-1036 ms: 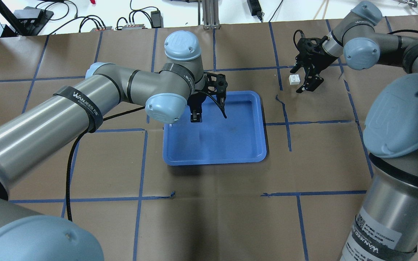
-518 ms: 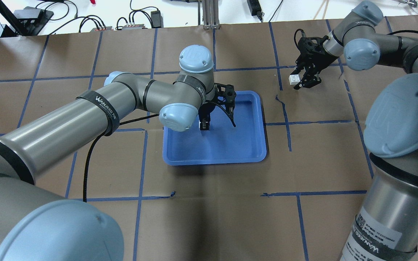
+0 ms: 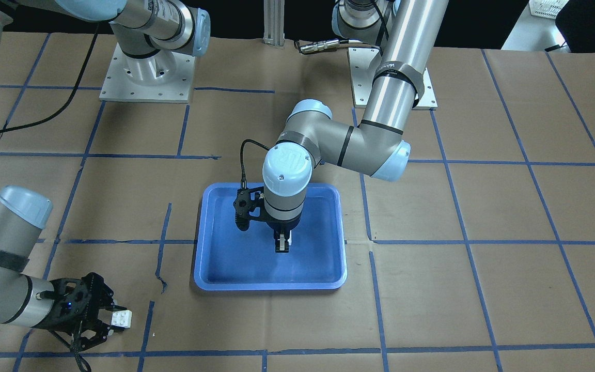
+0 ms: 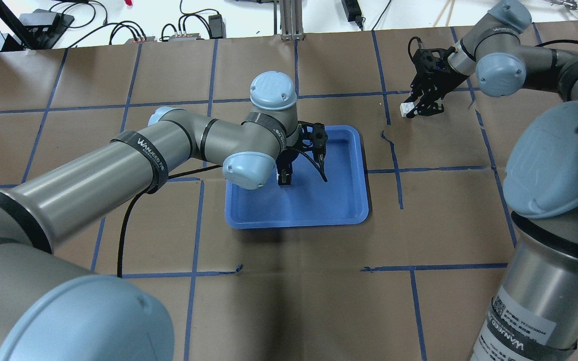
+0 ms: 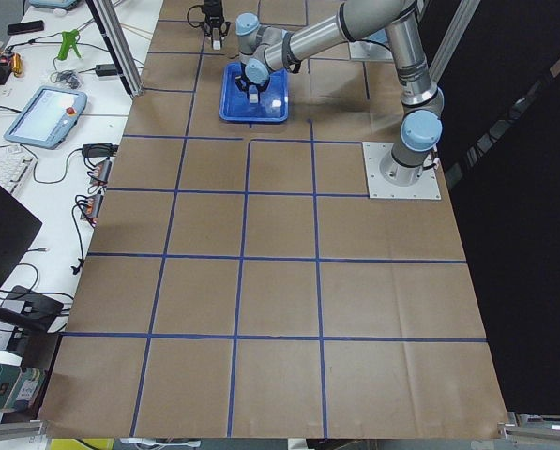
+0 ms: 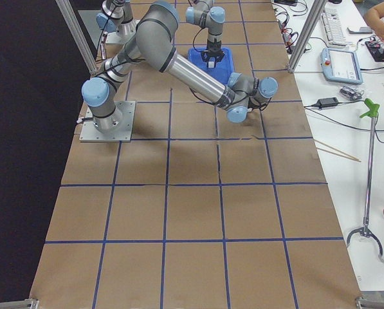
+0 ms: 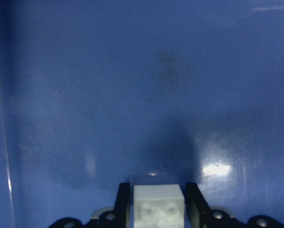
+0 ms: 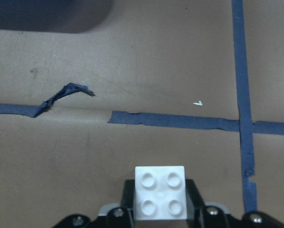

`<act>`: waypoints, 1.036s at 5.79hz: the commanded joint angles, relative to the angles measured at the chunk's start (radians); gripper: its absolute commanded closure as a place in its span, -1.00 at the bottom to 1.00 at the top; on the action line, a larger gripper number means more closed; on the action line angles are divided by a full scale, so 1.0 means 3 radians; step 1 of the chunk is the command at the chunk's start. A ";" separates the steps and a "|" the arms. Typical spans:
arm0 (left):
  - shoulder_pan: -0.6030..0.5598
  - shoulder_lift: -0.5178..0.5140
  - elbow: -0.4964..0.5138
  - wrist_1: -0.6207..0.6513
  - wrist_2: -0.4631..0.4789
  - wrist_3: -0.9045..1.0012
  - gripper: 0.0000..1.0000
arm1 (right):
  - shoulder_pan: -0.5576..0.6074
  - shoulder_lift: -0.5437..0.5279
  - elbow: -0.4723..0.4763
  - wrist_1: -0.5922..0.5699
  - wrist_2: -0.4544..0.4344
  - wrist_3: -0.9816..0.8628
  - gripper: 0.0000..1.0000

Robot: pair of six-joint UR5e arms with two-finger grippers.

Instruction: Assemble white blocks and place on blue tray

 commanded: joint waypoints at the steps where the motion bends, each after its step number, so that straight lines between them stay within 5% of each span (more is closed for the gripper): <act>1: -0.0001 0.0071 -0.0022 0.0034 0.0000 -0.0013 -0.74 | 0.0000 -0.0021 -0.0026 -0.0008 -0.0001 0.0005 0.52; 5: 0.0126 0.1096 0.0070 -0.0833 0.0006 -0.0629 -0.74 | 0.0000 -0.0312 -0.0113 0.0027 -0.0001 0.0010 0.52; 6: 0.0238 0.1362 0.0070 -0.1412 0.0011 -0.0844 -0.74 | 0.0005 -0.0404 -0.0098 0.0048 0.0009 0.0025 0.52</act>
